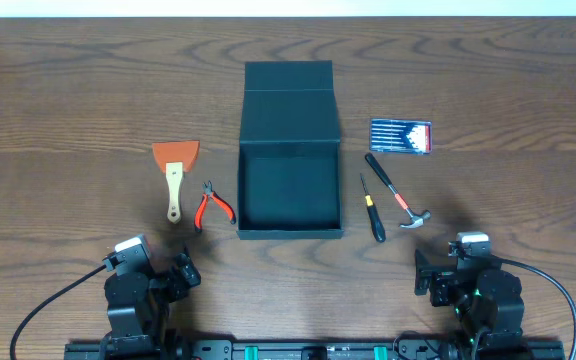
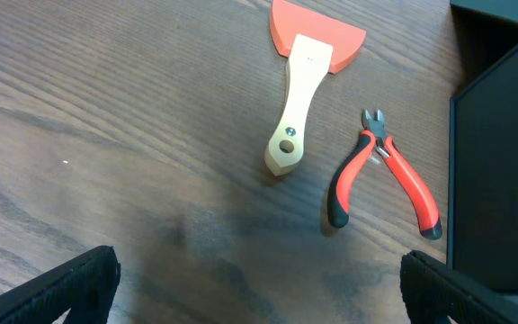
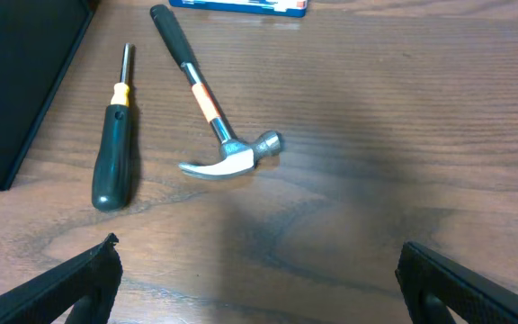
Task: Pack container
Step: 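Move the right gripper toward the yellow-black screwdriver, then grasp the yellow-black screwdriver with the right gripper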
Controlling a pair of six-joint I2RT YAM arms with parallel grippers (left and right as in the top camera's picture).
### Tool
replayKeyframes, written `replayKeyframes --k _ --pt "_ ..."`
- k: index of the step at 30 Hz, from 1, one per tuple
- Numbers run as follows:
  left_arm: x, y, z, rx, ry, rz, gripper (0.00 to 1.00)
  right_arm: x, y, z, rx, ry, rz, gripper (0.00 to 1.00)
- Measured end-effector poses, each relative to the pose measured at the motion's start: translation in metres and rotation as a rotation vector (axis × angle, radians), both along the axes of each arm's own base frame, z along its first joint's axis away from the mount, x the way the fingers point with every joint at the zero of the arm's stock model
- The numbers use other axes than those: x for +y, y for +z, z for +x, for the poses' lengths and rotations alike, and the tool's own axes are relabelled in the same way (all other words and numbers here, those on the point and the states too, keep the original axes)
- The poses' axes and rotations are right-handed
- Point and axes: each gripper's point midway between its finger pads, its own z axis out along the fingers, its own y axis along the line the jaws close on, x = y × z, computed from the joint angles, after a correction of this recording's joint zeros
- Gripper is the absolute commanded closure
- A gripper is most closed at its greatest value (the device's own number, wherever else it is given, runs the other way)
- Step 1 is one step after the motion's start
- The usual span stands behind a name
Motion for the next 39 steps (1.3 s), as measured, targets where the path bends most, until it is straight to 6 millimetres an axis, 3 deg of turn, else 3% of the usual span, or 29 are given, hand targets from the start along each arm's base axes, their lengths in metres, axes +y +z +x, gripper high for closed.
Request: replayKeyframes --k 12,16,19,24,28,32,39 --pt "0.0 0.0 0.0 0.0 0.0 0.0 0.02 0.001 0.001 0.001 -0.005 0.003 0.003 0.01" --pt "0.0 0.0 0.0 0.001 0.0 0.0 0.02 0.001 0.013 0.005 -0.015 0.004 0.004 0.01" --pt "0.0 0.0 0.0 0.0 0.0 0.0 0.02 0.002 0.041 0.008 -0.008 0.006 0.005 0.01" --pt "0.0 0.0 0.0 0.0 0.0 0.0 0.01 0.007 0.118 0.028 0.005 0.019 0.014 0.01" --pt "0.0 0.0 0.0 0.0 0.0 0.0 0.01 0.015 0.144 0.048 0.106 0.045 0.027 0.01" --pt "0.0 0.0 0.0 0.001 0.0 0.0 0.02 0.032 0.144 0.073 0.238 0.104 0.039 0.01" --pt "0.0 0.0 0.0 0.001 0.0 0.0 0.01 0.08 0.123 0.107 0.418 0.238 0.014 0.01"
